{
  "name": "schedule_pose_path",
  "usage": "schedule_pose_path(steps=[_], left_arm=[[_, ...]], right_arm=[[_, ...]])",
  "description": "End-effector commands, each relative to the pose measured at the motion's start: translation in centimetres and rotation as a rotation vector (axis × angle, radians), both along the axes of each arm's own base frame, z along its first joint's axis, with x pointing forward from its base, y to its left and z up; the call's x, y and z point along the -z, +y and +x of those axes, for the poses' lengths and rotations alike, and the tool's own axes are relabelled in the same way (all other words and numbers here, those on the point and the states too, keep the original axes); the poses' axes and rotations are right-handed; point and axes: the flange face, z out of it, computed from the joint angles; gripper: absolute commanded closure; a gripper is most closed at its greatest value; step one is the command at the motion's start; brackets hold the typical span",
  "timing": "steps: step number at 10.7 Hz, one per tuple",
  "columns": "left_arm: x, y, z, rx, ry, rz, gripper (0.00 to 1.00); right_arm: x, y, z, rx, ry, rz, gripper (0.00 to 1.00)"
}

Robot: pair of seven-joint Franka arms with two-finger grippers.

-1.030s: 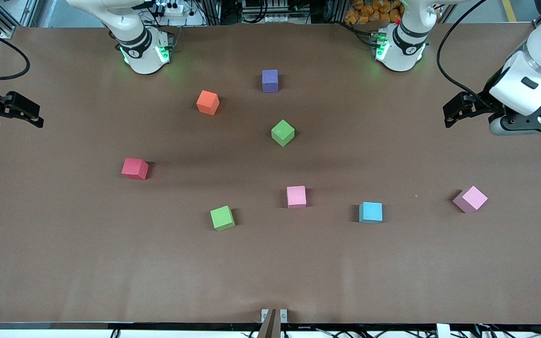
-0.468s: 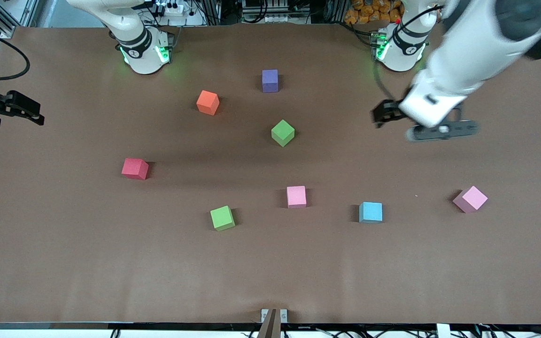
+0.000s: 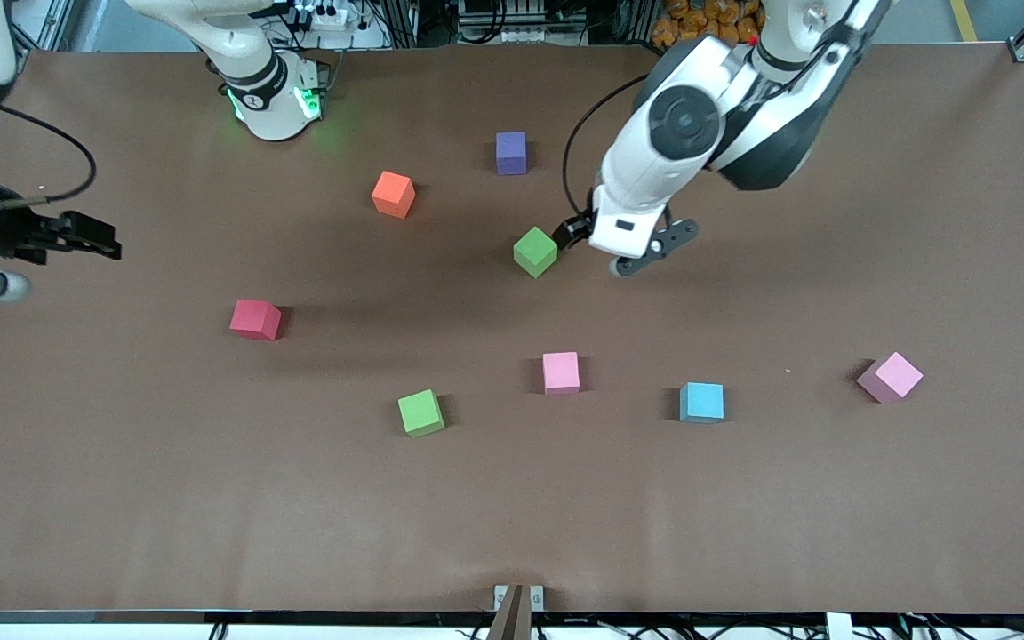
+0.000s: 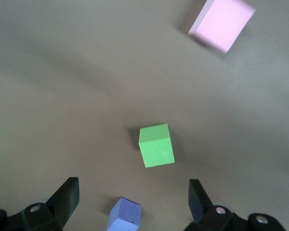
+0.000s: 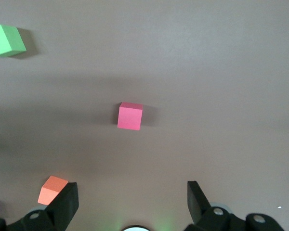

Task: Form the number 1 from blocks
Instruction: 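Reach the left gripper to the green cube while the right gripper reaches the red cube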

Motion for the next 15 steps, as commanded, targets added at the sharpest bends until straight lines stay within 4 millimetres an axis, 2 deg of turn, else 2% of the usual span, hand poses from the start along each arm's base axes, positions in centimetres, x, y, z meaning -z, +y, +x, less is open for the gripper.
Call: schedule_pose_path(steps=[1, 3, 4, 6, 8, 9, 11, 13, 15], left_arm=[[3.3, -0.8, 0.4, -0.033, 0.068, -0.002, 0.0], [6.1, -1.7, -0.1, -0.006, 0.078, -0.003, 0.0], [7.4, -3.3, -1.4, 0.038, 0.065, 0.009, 0.0], [10.4, -5.0, -3.4, 0.018, 0.063, 0.009, 0.0], [13.4, -5.7, -5.7, 0.005, 0.046, 0.001, 0.0], [14.7, -5.5, -6.7, 0.013, 0.052, 0.011, 0.0], [16.0, -5.3, -6.9, 0.014, 0.061, 0.021, 0.0], [16.3, -5.5, -6.5, -0.029, 0.053, 0.002, 0.0], [17.3, -5.8, -6.1, -0.093, 0.052, -0.004, 0.0]], right_arm=[[7.1, -0.1, -0.3, 0.003, 0.053, 0.025, 0.0], [13.7, 1.9, -1.0, -0.003, 0.049, 0.037, 0.0], [17.6, 2.6, -0.6, 0.05, 0.084, 0.045, 0.0], [24.0, 2.6, 0.1, 0.056, 0.111, 0.034, 0.0], [29.1, 5.6, -0.4, 0.023, 0.054, 0.019, 0.0], [30.2, 5.0, -0.8, 0.024, 0.044, 0.016, 0.0], [31.3, 3.5, -0.8, 0.03, 0.053, 0.006, 0.0], [32.4, 3.4, -1.0, 0.037, 0.072, 0.006, 0.0], [32.7, 3.3, -1.2, 0.039, 0.078, 0.007, 0.0]])
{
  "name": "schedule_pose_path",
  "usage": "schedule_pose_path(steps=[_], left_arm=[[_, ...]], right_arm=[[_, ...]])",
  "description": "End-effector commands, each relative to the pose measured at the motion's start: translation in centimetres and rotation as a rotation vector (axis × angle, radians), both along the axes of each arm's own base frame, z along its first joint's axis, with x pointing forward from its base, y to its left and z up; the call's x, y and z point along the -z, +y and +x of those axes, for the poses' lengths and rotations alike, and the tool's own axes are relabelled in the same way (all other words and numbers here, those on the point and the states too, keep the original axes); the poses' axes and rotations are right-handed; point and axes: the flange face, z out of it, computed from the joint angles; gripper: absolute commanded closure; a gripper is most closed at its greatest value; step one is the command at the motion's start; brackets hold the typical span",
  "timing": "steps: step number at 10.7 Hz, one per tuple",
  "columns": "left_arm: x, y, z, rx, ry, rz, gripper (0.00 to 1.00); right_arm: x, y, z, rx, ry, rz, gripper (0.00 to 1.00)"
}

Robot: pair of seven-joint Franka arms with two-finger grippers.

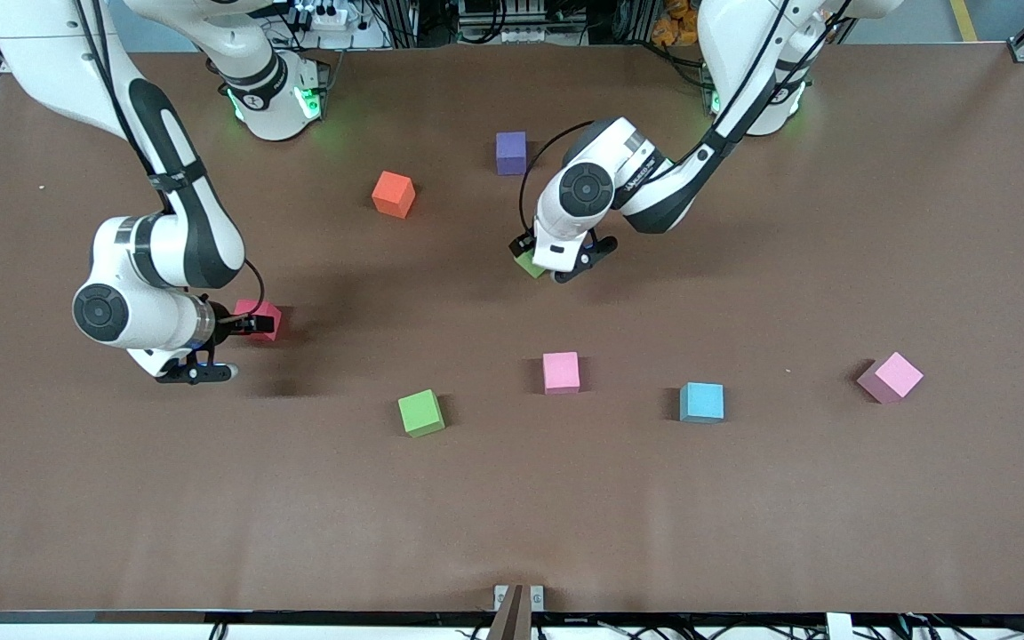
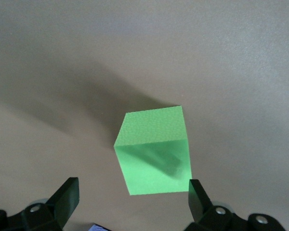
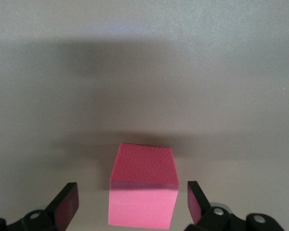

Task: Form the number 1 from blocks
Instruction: 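Grasp and lift the green cube with the left gripper while the right gripper grasps red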

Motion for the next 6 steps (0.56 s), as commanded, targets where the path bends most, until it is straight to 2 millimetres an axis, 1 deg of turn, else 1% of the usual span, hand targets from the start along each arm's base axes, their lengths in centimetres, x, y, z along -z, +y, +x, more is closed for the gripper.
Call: schedule_pose_path(steps=[1, 4, 5, 6], left_arm=[[1.3, -0.4, 0.3, -0.056, -0.012, 0.0, 0.0], [2.4, -0.6, 0.7, -0.108, -0.006, -0.002, 0.0], [2.6, -0.8, 0.6, -0.108, -0.004, -0.001, 0.06], [2.9, -1.2, 0.1, -0.094, -0.004, 0.002, 0.26]], right_arm=[[0.4, -0.1, -0.3, 0.002, 0.003, 0.005, 0.0], [1.0, -0.7, -1.2, -0.008, 0.016, 0.011, 0.0], [1.2, -1.1, -1.7, -0.015, 0.019, 0.015, 0.0], [1.4, -1.2, -2.0, -0.016, 0.018, 0.016, 0.0]])
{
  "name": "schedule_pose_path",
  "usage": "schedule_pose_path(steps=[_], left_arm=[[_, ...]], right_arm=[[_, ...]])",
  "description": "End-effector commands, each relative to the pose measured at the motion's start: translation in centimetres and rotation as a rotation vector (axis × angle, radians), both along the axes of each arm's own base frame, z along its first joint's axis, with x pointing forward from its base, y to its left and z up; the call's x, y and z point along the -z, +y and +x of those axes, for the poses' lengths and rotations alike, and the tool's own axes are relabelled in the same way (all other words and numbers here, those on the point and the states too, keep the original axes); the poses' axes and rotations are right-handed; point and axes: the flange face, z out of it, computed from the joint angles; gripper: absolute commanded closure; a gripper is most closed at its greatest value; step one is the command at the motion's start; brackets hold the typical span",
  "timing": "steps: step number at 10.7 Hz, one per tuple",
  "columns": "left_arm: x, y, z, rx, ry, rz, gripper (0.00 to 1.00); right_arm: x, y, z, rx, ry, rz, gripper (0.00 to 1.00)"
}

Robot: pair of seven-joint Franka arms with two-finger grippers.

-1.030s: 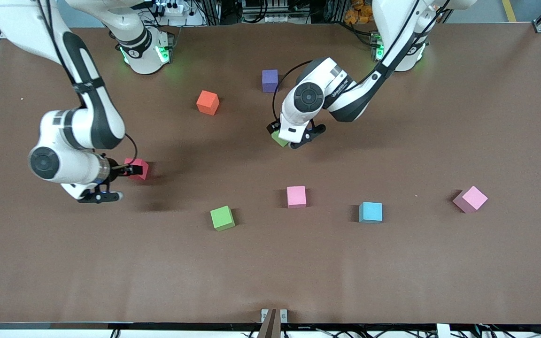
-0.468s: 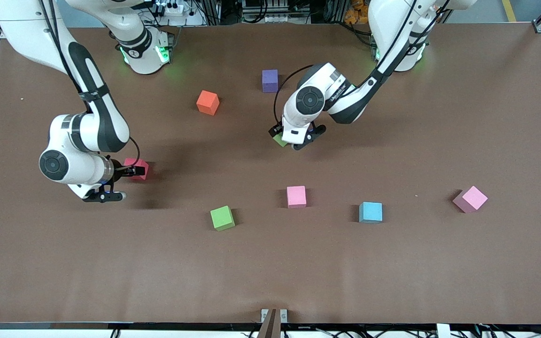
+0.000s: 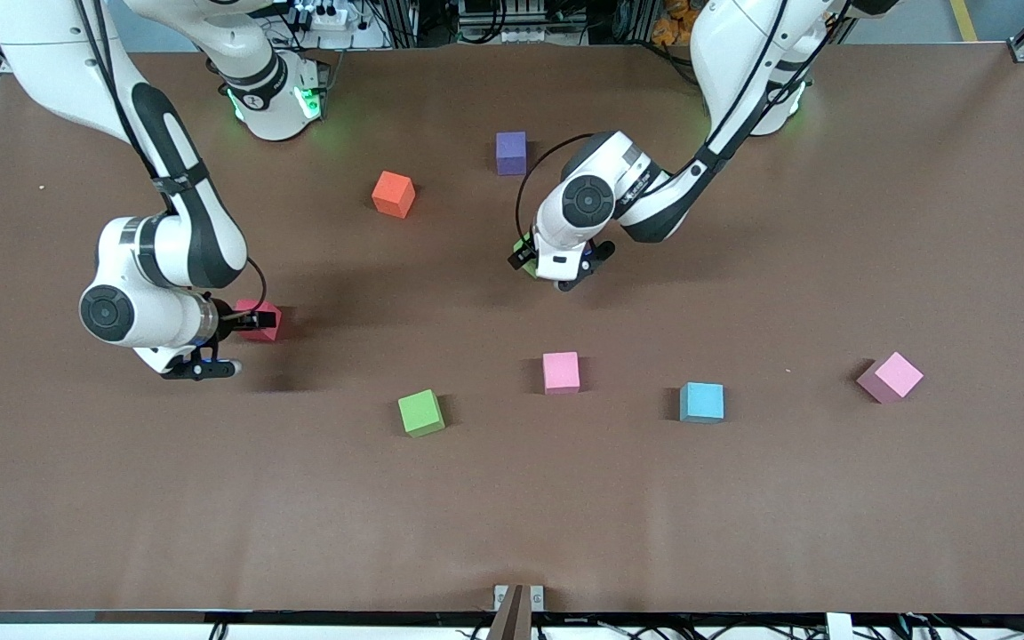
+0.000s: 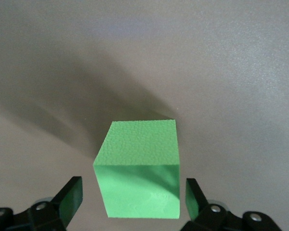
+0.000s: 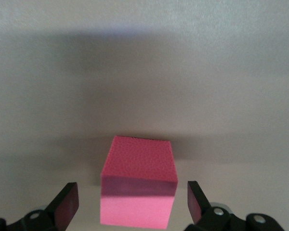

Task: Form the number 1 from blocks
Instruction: 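Grasp and lift the green cube with the left gripper while the right gripper grasps red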

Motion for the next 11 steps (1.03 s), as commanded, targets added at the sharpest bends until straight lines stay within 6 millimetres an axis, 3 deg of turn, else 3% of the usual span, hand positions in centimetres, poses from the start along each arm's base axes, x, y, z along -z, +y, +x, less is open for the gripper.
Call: schedule_pose_path(steps=[1, 2, 4, 7, 9, 10, 11], left_arm=[[0.3, -1.2, -0.5, 0.014, -0.026, 0.011, 0.62], [0.7, -1.4, -1.0, 0.055, -0.046, 0.024, 0.97], [0.6, -2.9, -3.2, 0.152, -0.087, 0.044, 1.0], [-1.0, -5.5, -6.8, 0.258, -0.116, 0.026, 1.0], [-0.5, -6.2, -9.5, 0.338, -0.126, 0.04, 1.0], [-0.1, -6.2, -10.6, 0.373, -0.128, 0.051, 1.0], [0.3, -6.0, -11.4, 0.409, -0.137, 0.062, 1.0]], right_arm=[[0.4, -0.7, -1.4, -0.009, -0.021, 0.013, 0.0], [0.8, -0.7, -1.7, -0.01, -0.035, 0.011, 0.0], [1.4, -0.8, -2.1, -0.007, -0.06, 0.009, 0.0], [2.0, -1.1, -2.3, 0.001, -0.057, 0.009, 0.0], [2.5, -2.3, -2.7, 0.01, -0.041, 0.017, 0.0], [2.5, -2.5, -2.7, 0.008, -0.041, 0.019, 0.05], [2.4, -2.3, -2.7, 0.005, -0.042, 0.02, 0.6]])
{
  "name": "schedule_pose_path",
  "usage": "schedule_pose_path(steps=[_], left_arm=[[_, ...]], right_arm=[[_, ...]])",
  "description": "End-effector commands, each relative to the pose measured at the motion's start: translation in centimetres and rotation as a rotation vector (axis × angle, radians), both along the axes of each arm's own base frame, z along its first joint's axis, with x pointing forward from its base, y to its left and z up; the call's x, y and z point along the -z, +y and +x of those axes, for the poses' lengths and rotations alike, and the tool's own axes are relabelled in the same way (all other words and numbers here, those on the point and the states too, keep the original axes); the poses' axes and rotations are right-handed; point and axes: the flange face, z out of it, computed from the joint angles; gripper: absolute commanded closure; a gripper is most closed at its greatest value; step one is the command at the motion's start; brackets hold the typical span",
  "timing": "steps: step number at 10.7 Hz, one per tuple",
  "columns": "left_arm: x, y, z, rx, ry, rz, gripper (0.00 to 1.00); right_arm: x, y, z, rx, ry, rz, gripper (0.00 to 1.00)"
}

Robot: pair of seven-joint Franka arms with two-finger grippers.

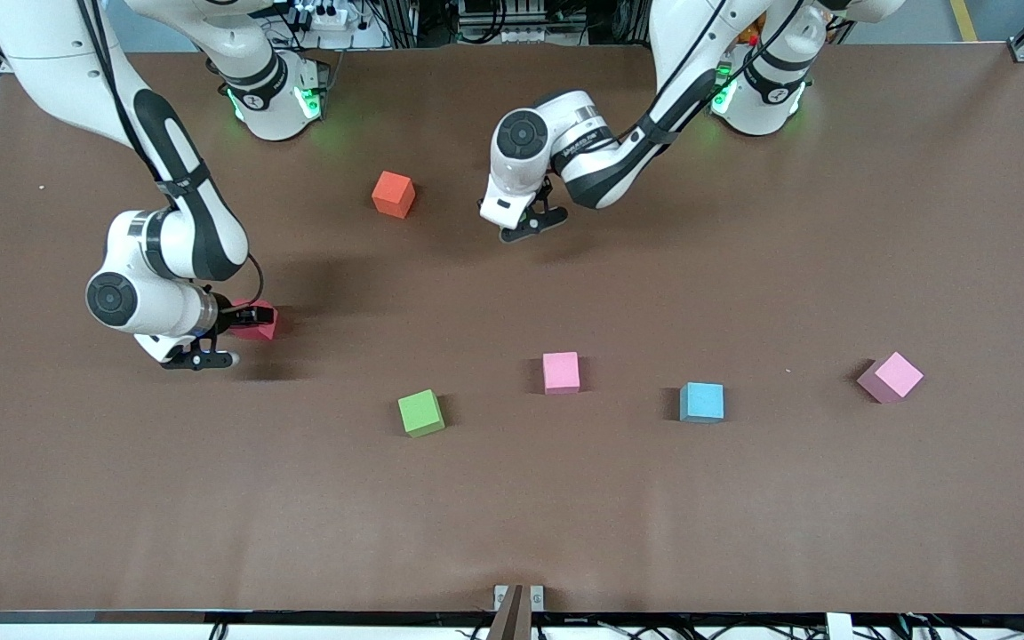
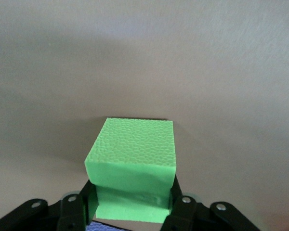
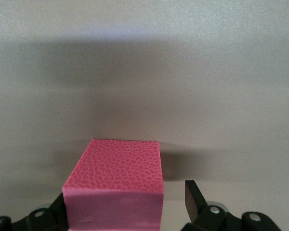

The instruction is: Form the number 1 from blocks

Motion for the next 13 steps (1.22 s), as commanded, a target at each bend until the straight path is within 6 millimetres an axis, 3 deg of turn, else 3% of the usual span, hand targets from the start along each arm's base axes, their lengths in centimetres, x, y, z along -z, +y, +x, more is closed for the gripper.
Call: schedule_pose_path(steps=[1, 4, 9, 11, 13], left_arm=[[0.7, 0.6, -2.3, 0.063, -0.022, 0.035, 1.0], [0.7, 0.2, -3.8, 0.089, -0.012, 0.035, 1.0], [-0.1, -0.3, -5.5, 0.131, 0.003, 0.054, 1.0], [-0.6, -0.7, -6.4, 0.153, 0.005, 0.049, 1.0], [-0.9, -1.1, -7.1, 0.179, 0.004, 0.042, 1.0]], right_arm=[[-0.4, 0.0, -0.5, -0.007, -0.005, 0.02, 0.79], [-0.9, 2.2, -0.2, 0.0, -0.016, 0.054, 0.84], [-2.4, 8.3, 0.3, 0.01, -0.016, 0.079, 0.86], [-3.1, 12.3, 0.6, 0.05, -0.023, 0.057, 0.86], [-3.3, 14.6, 0.5, 0.078, -0.025, 0.043, 0.86]])
